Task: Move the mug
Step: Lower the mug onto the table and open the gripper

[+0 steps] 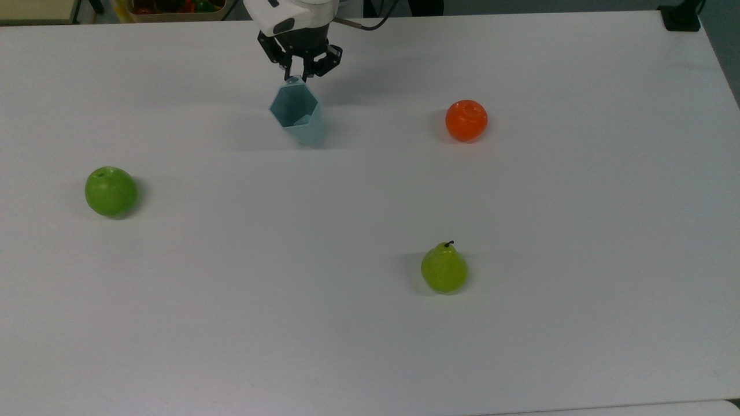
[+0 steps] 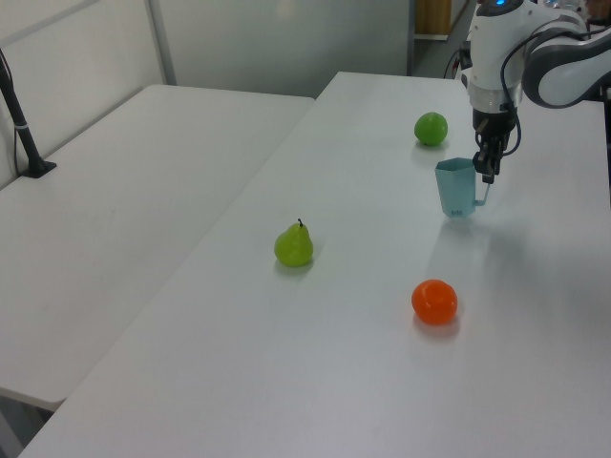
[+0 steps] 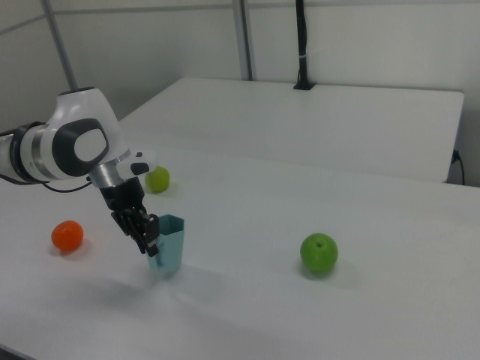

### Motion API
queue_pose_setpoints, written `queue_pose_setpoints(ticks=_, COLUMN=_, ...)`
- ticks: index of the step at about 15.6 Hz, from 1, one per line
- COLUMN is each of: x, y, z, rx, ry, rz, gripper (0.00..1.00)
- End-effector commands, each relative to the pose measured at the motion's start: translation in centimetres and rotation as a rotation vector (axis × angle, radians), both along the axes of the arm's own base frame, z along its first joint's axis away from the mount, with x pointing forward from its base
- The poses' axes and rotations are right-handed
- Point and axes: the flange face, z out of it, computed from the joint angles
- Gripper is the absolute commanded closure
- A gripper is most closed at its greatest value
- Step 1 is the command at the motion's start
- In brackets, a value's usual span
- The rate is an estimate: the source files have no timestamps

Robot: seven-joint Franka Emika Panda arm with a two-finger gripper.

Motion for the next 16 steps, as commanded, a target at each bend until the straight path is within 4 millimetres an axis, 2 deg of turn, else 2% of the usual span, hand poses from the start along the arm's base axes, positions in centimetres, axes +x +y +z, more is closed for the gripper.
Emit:
queue_pose_setpoints(ticks=1, x=-0.9, y=-1.6, z=-0.1, rx=-0.019, ry=-0.056, rz=-0.017, gripper=1.0)
queue_pose_setpoints(ticks=3, x=-0.8, y=-2.3, z=-0.5, rx=-0.021, ry=-0.055, rz=-0.027, gripper=1.0)
queue_pose_setpoints(ticks=7, x=-0.8, y=-2.2, z=-2.2, rx=-0.024, ry=-0.047, rz=-0.032, gripper=1.0)
queue_pose_setpoints(ticks=12, x=-0.7, y=-1.9, z=-3.2, rx=-0.032, ry=-0.038, rz=-0.035, gripper=0.97)
queue_pose_setpoints(ticks=13, x=-0.6, y=-2.1, z=-3.2, rx=-0.032, ry=-0.04, rz=-0.041, gripper=0.94)
queue_pose_setpoints(ticks=15, x=-0.7, y=-2.2, z=-3.2, rx=-0.033, ry=-0.04, rz=-0.053, gripper=0.77)
queue_pose_setpoints(ticks=16, x=-0.7, y=-2.1, z=-2.9, rx=-0.034, ry=-0.038, rz=-0.052, gripper=0.73)
